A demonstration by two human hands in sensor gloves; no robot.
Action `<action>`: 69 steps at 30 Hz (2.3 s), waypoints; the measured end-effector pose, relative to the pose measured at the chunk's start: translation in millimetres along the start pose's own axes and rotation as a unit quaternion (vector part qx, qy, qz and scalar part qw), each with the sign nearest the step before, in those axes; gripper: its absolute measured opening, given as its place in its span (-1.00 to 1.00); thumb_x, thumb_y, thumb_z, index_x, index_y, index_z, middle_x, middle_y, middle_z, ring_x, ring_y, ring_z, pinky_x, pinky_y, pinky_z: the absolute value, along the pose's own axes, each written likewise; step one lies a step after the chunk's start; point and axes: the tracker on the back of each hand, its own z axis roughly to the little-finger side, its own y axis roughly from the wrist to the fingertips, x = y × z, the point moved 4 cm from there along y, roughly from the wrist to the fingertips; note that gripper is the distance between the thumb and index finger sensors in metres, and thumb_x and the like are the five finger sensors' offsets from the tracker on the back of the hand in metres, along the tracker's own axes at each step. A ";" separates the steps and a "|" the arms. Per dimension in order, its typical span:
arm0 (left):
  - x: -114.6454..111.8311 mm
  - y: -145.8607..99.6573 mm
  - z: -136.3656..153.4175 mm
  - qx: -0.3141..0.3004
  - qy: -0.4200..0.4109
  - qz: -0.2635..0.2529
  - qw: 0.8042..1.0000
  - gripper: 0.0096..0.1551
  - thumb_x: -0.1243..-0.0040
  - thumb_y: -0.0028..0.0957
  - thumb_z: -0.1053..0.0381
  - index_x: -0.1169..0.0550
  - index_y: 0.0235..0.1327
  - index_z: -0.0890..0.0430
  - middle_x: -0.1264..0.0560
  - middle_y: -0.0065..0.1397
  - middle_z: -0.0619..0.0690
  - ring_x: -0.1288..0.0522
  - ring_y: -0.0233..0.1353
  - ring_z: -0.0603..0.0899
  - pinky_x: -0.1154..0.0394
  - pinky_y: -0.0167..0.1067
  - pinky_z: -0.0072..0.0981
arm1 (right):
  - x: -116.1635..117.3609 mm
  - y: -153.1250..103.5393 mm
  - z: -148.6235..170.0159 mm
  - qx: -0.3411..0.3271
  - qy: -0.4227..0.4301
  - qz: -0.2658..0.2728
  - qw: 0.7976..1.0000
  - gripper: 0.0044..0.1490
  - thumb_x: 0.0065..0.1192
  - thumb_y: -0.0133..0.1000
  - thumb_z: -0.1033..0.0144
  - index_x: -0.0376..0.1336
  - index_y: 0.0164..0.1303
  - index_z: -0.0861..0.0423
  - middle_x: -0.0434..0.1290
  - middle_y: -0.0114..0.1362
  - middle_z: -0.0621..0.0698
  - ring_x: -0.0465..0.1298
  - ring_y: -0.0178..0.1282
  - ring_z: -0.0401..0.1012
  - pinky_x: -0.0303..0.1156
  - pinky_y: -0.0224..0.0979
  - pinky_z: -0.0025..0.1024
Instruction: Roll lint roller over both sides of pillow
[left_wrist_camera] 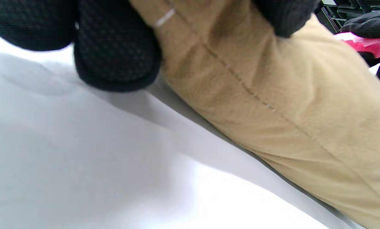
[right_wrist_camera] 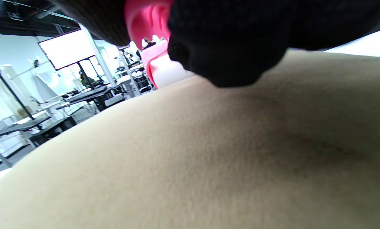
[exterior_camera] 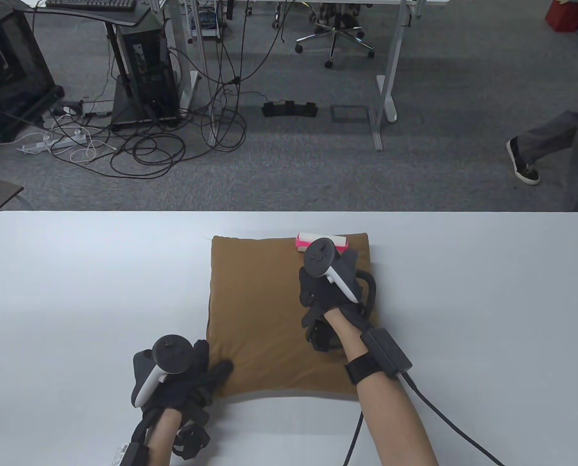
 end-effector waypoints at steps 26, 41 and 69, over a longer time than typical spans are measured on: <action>-1.0 -6.3 -3.6 -0.001 0.031 -0.014 0.999 0.13 0.01 0.02 -0.43 0.00 0.56 0.28 -0.49 0.28 0.26 -0.69 -0.24 0.16 -0.56 -0.15 0.14 | -13.9 -171.7 26.2 -0.191 0.016 -0.030 0.981 -0.25 0.00 0.31 0.07 0.17 0.50 0.37 0.65 -0.46 0.05 0.62 -0.72 -0.25 0.61 -0.41 -0.14; 48.9 -74.5 -73.3 -0.194 -0.051 -0.274 0.941 -0.20 -0.15 0.03 -0.29 -0.54 0.24 0.31 -0.74 -0.09 0.07 -0.75 -0.22 0.15 -0.59 -0.07 0.17 | -48.5 -188.8 37.3 -0.181 0.125 0.139 0.966 -0.22 0.03 0.31 0.11 0.16 0.50 0.45 0.68 -0.06 0.18 0.67 -0.47 -0.18 0.60 -0.23 -0.06; -2.6 -52.8 -83.6 -0.213 -0.277 -0.100 0.932 -0.18 -0.30 0.03 -0.11 -0.43 0.22 0.51 -0.72 0.02 0.25 -0.83 -0.19 0.22 -0.66 -0.17 0.13 | 43.8 -194.4 -30.9 -0.317 0.132 0.049 0.938 -0.08 0.17 0.26 0.13 -0.13 0.66 0.25 0.38 0.55 0.15 0.72 -0.07 -0.06 0.57 0.04 0.03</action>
